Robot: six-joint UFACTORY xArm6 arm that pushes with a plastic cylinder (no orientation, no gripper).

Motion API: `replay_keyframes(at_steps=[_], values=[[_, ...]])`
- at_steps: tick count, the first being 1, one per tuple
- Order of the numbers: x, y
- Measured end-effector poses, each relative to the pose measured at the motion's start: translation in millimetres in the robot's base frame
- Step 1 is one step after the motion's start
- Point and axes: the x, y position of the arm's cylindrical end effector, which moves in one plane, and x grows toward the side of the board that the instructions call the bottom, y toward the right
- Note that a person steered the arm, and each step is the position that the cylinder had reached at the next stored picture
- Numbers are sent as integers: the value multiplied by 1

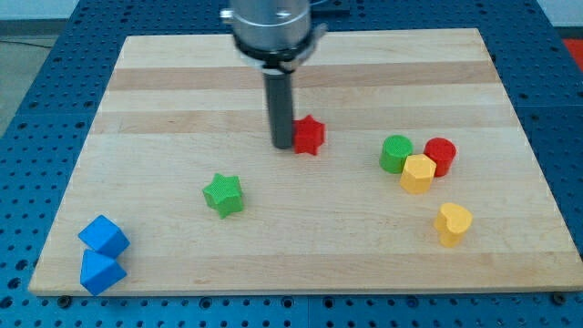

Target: Push the red star to the top center of the board

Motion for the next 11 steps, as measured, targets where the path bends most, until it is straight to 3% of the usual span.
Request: replay_keyframes(at_steps=[5,8,9,11], values=[[11,101],[-86,84],[-97,63],[-79,26]])
